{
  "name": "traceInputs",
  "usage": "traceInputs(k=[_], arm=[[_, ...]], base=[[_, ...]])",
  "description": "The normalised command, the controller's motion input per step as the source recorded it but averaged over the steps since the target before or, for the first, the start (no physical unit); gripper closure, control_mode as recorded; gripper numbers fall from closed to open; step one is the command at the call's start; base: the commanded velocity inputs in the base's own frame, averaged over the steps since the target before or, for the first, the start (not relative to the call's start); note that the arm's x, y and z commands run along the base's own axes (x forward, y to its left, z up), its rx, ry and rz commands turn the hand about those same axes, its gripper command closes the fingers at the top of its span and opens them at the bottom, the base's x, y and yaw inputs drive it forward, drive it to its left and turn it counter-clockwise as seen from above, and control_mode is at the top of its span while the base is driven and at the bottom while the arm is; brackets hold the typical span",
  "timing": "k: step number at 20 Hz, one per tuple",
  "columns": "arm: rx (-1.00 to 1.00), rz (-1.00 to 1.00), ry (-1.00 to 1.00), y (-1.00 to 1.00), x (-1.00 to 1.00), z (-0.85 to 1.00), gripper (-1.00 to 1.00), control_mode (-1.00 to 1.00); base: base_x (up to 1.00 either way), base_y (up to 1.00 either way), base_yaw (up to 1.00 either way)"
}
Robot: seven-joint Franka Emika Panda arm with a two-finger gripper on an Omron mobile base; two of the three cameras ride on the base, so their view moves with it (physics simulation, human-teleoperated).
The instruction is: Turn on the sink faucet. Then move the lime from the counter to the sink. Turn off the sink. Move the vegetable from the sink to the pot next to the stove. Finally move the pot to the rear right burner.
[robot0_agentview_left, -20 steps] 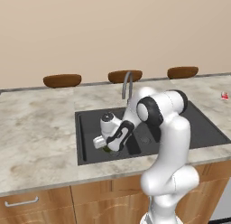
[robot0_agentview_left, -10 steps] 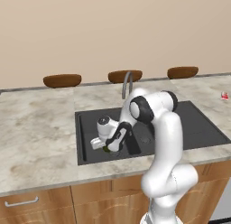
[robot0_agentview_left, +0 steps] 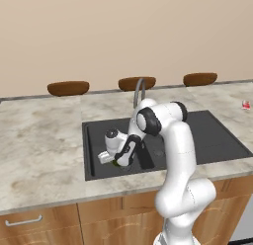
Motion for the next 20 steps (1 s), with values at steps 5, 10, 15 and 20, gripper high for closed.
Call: traceInputs(k=[5, 10, 15, 20], arm=[[0.0, 0.0, 0.0, 0.0, 0.08, -0.14, -1.0, -1.0], [0.0, 0.0, 0.0, 0.0, 0.06, -0.16, -1.0, -1.0], [0.0, 0.0, 0.0, 0.0, 0.01, -0.13, -1.0, -1.0], [0.0, 0.0, 0.0, 0.0, 0.0, -0.13, -1.0, -1.0]], base=[[0.0, 0.0, 0.0], [0.0, 0.0, 0.0], [0.0, 0.0, 0.0], [0.0, 0.0, 0.0]])
